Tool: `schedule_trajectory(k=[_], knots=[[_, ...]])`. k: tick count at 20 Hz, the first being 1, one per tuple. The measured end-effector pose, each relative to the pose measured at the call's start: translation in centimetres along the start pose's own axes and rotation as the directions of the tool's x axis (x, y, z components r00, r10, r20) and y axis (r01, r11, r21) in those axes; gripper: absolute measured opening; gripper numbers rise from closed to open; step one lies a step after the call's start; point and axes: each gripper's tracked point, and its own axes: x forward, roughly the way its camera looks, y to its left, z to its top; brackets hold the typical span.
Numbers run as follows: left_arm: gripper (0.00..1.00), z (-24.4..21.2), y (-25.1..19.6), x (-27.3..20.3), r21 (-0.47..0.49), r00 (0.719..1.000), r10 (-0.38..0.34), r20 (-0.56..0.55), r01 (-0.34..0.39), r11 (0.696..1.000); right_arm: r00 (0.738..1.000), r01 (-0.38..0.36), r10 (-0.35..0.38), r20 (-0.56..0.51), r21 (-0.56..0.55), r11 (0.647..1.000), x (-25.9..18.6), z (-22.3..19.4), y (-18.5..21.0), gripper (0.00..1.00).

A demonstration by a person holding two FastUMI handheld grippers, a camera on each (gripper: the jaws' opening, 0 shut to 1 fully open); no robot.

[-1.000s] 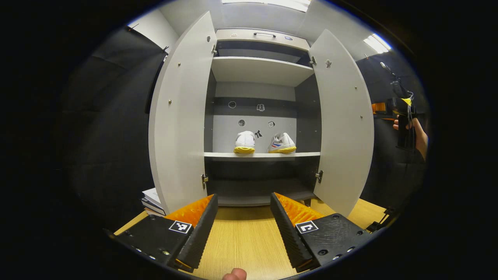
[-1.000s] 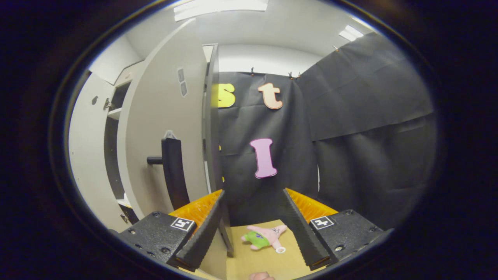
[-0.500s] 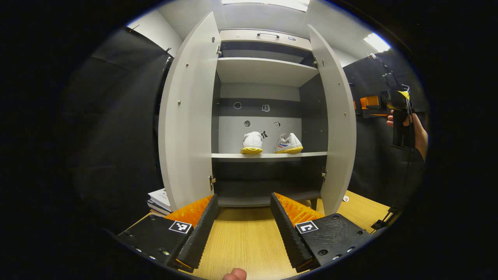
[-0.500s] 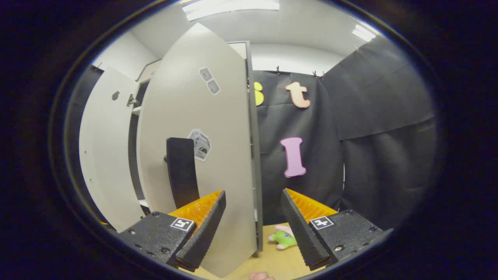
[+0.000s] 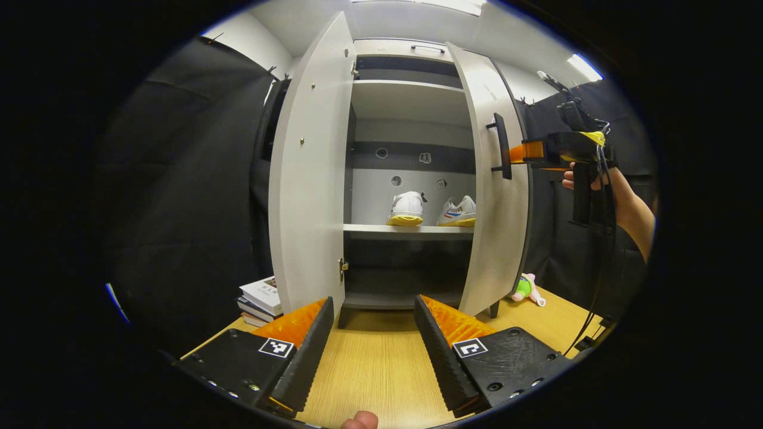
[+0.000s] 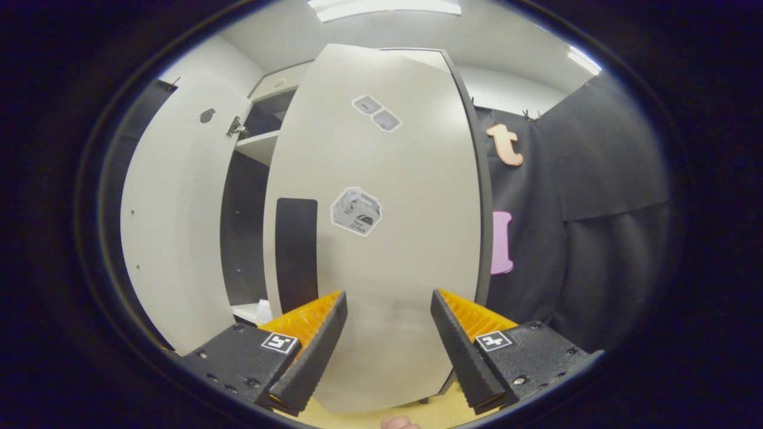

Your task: Grab one shoe with the right hand and put it into the shoe cabinet, grab the other shoe with the left hand and put it into the shoe cabinet; then close the right door with the right hand and the left door with the left hand.

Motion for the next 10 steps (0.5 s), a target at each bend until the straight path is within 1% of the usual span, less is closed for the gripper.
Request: schedule_trajectory(k=[4, 5, 8, 10], knots=[[0.82, 0.0, -0.2, 0.2, -0.011, 1.0, -0.005, 0.001, 0.005, 1.0, 1.0, 0.02, -0.02, 0.006, -0.034, 0.999, -0.6, 0.3, -1.0, 0.94], [0.82, 0.0, -0.3, 0.2, -0.012, 1.0, -0.007, 0.0, 0.007, 1.0, 1.0, 0.02, -0.02, 0.013, -0.04, 0.999, -1.2, 0.6, -1.1, 0.97], [0.82, 0.1, -0.8, -0.1, -0.012, 1.0, -0.014, 0.007, 0.014, 1.0, 1.0, 0.018, -0.017, 0.026, -0.043, 0.999, -3.9, 0.7, -1.2, 0.97], [0.82, 0.1, -1.1, -0.2, -0.011, 1.0, -0.019, 0.008, 0.019, 1.0, 0.999, 0.029, -0.028, 0.032, -0.021, 0.999, -6.0, 0.4, -1.5, 0.97]])
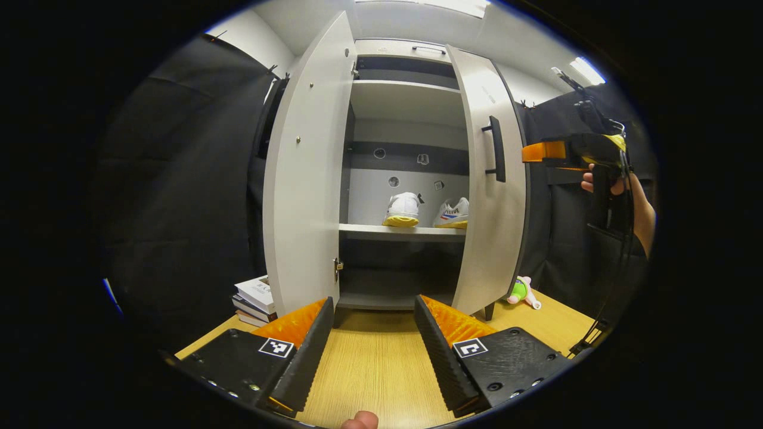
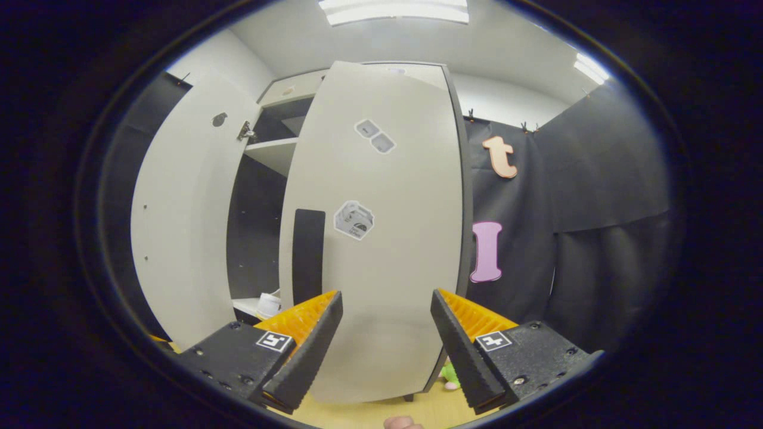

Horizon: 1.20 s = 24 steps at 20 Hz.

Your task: Grab one shoe with the right hand and put it into the shoe cabinet, grab the other shoe with the left hand and put it into the shoe cabinet; then close the right door with the right hand and the left door with the left hand.

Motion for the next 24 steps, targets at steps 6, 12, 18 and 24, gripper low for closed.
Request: schedule_trajectory(k=[6, 12, 18, 24], knots=[[0.82, 0.2, -1.3, -0.2, 0.011, 1.0, -0.027, 0.004, 0.027, 1.0, 0.995, 0.099, -0.098, 0.029, -0.02, 0.995, -6.1, -4.3, -0.7, 0.97], [0.82, 0.3, -2.5, -0.5, 0.013, 0.999, -0.049, 0.006, 0.049, 0.999, 0.988, 0.125, -0.126, -0.091, -0.013, 0.992, -11.2, -12.5, 0.5, 0.97], [0.82, 0.5, -3.4, -0.8, 0.018, 0.998, -0.069, 0.013, 0.069, 0.997, 0.97, 0.127, -0.119, -0.212, 0.023, 0.992, -13.7, -19.5, 0.7, 0.97], [0.82, 3.0, -3.5, -1.0, 0.03, 0.996, -0.068, 0.064, 0.066, 0.997, 0.961, 0.122, -0.114, -0.252, 0.02, 0.992, -13.9, -20.8, 0.3, 0.97]])
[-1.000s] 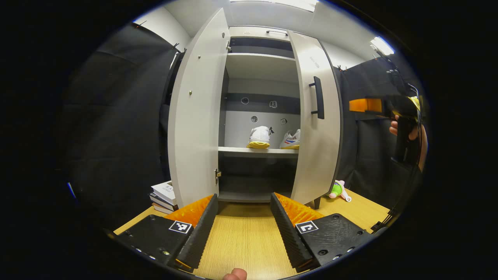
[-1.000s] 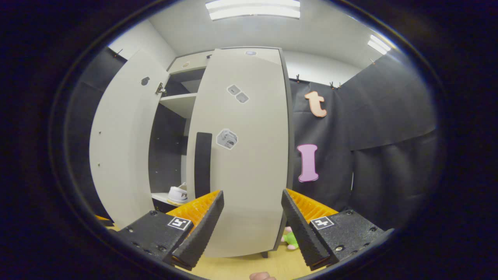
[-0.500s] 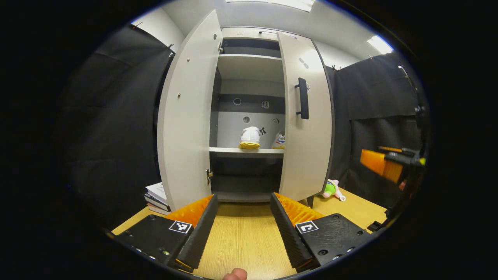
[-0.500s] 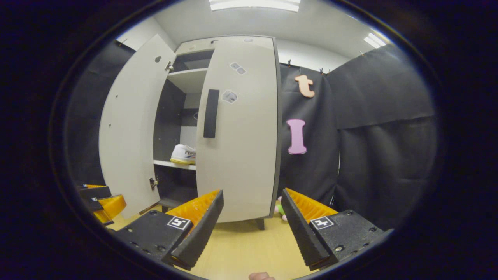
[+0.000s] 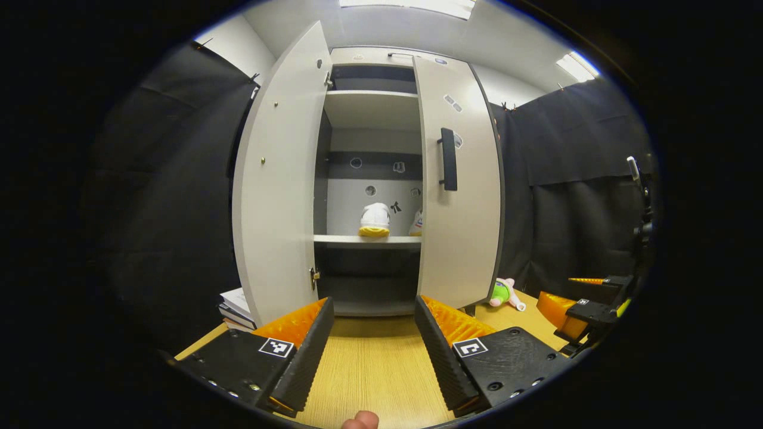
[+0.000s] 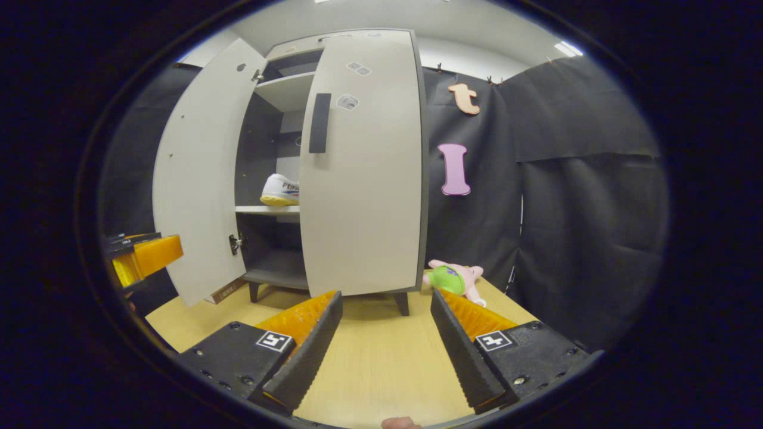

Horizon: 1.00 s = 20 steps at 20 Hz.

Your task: Grab one shoe with the right hand and put it into the shoe cabinet, grab the other shoe with the left hand and put it into the shoe cabinet; then close the right door with the right hand and the left door with the left hand.

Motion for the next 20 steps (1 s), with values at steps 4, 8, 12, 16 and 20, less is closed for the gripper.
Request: schedule_trajectory(k=[4, 8, 12, 16, 20], knots=[[0.81, 4.2, 3.2, -0.2, -0.013, 0.995, 0.066, 0.068, -0.065, 0.998, 1.0, -0.02, 0.02, 0.005, 0.004, 1.0, 0.2, 0.3, 0.6, 0.97], [0.83, 9.5, 9.7, -1.3, -0.069, 0.969, 0.187, 0.161, -0.178, 0.982, 0.999, -0.034, 0.034, 0.009, -0.02, 0.999, 0.4, 0.2, 1.1, 0.97], [0.87, 13.1, 17.3, -1.9, -0.034, 0.916, 0.322, 0.238, -0.324, 0.946, 0.999, -0.054, 0.054, 0.003, -0.02, 0.998, 0.6, 0.1, 1.8, 0.97], [0.88, 15.5, 22.7, 0.0, -0.044, 0.889, 0.383, 0.252, -0.384, 0.922, 0.998, -0.062, 0.062, 0.004, -0.02, 0.998, 0.8, 0.3, 2.1, 0.97], [0.88, 16.2, 26.8, 3.7, -0.08, 0.884, 0.41, 0.225, -0.403, 0.912, 0.999, -0.045, 0.045, 0.003, -0.02, 0.999, 0.8, 0.3, 1.6, 0.97]])
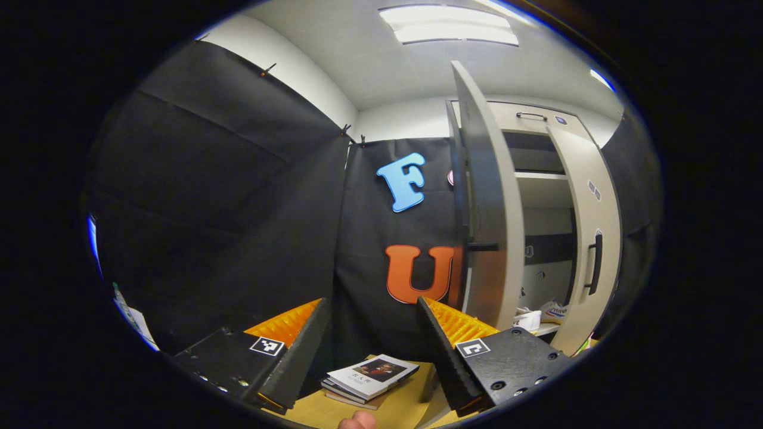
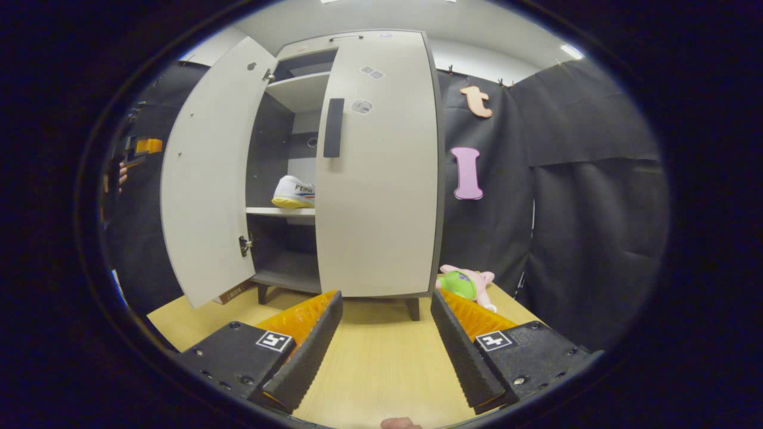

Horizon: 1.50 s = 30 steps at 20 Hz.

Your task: Grab one shoe with the right hand and put it into the shoe cabinet, grab the other shoe with the left hand and put it into the shoe cabinet; then close the right door with the right hand and the left door with the left hand.

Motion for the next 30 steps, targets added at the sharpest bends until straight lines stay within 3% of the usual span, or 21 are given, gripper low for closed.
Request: schedule_trajectory(k=[6, 10, 12, 18, 27, 30], knots=[[0.89, -0.9, 0.2, 4.1, -0.006, 0.998, -0.031, -0.054, 0.031, 1.0, 1.0, 0.029, -0.028, -0.009, 0.004, 1.0, 0.1, -0.1, -0.9, 0.97], [0.89, -1.1, -1.2, 4.7, 0.009, 0.996, -0.074, -0.05, 0.075, 0.997, 0.999, 0.039, -0.039, -0.012, 0.002, 0.999, 0.4, 0.1, -1.2, 0.97], [0.84, -1.2, -1.3, 4.8, -0.004, 0.996, -0.076, -0.052, 0.076, 0.997, 0.999, 0.041, -0.041, -0.01, 0.003, 0.999, 0.5, 0.1, -1.4, 0.97], [0.88, -1.5, -3.1, 4.1, -0.066, 0.991, -0.115, -0.072, 0.111, 0.992, 0.999, 0.036, -0.036, 0.0, 0.002, 0.999, 0.9, 0.6, -1.5, 0.97], [0.88, -1.9, -14.8, 2.5, -0.11, 0.958, -0.278, -0.069, 0.27, 0.957, 0.999, 0.048, -0.048, 0.004, 0.0, 0.999, 0.7, 0.6, -3.3, 0.97], [0.89, -2.3, -19.9, 3.1, -0.142, 0.933, -0.354, -0.066, 0.342, 0.929, 0.997, 0.078, -0.078, 0.009, 0.001, 0.997, 0.3, 0.8, -5.0, 0.97]])
